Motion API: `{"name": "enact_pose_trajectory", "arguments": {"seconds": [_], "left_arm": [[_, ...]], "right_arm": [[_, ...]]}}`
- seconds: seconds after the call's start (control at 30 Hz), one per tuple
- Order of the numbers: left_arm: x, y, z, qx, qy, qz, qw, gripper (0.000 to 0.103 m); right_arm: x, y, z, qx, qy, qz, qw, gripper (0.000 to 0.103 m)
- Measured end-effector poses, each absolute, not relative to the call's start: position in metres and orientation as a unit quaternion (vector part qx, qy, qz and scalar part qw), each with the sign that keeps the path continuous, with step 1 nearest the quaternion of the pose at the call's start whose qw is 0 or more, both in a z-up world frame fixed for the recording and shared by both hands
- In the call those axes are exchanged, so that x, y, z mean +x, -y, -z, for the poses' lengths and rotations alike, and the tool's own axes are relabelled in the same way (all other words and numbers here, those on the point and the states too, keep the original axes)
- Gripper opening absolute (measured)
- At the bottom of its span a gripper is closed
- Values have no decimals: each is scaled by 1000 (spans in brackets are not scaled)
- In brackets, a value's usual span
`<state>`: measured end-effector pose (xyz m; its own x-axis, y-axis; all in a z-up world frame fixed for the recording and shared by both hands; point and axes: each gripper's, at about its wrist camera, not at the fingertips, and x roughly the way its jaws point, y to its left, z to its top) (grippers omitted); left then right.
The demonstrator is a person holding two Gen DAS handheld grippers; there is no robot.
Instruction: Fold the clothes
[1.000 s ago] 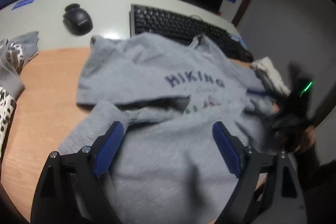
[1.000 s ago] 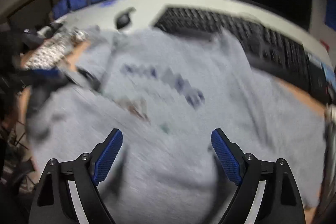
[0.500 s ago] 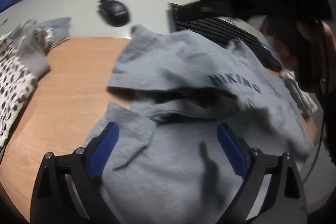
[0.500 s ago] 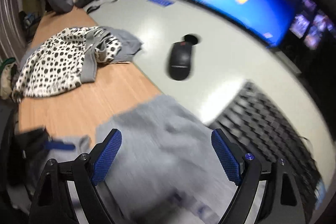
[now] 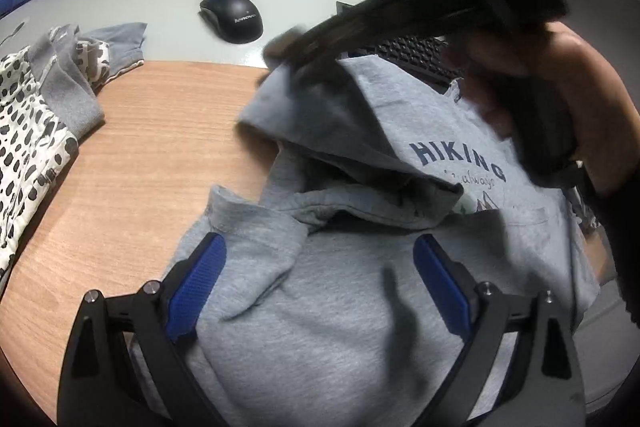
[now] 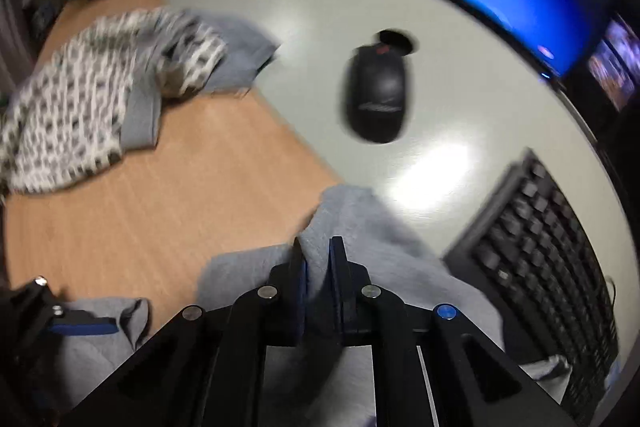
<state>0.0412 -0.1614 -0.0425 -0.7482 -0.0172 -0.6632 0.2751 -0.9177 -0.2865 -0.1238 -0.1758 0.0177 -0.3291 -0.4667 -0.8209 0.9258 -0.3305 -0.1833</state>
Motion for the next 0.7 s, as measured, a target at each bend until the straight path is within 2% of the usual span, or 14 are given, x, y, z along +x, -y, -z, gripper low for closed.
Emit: {"name": "enact_pose_trajectory", "arguments": {"seconds": [0.17,0.3,0.37,0.43,0.5,0.57,0.63,0.7], "left_arm": [[41,162,42,347,-185,916,81,95],[39,161,42,349,-180,916,84,96],[38,160,42,351,-178,916,85,97],[36,158,42,353,-174,915,87,99],[34,156,43,357,-167,914,93,99],[34,155,43,359,-161,915,94,100],[33,155,44,361,-159,914,92,100],[34,157,44,360,-162,914,89,100]], "right_arm": [[-171,108,-49,361,-225,775,467,11],[-211,52,-27,409,-190,804,388,11],[-200,47,-24,414,-186,786,419,11],[-174,54,-26,400,-198,756,478,18],[-142,75,-26,376,-241,736,510,48],[-109,101,-19,350,-280,715,536,65],[-79,126,-11,325,-321,697,553,66],[-71,144,6,309,-378,707,511,66]]}}
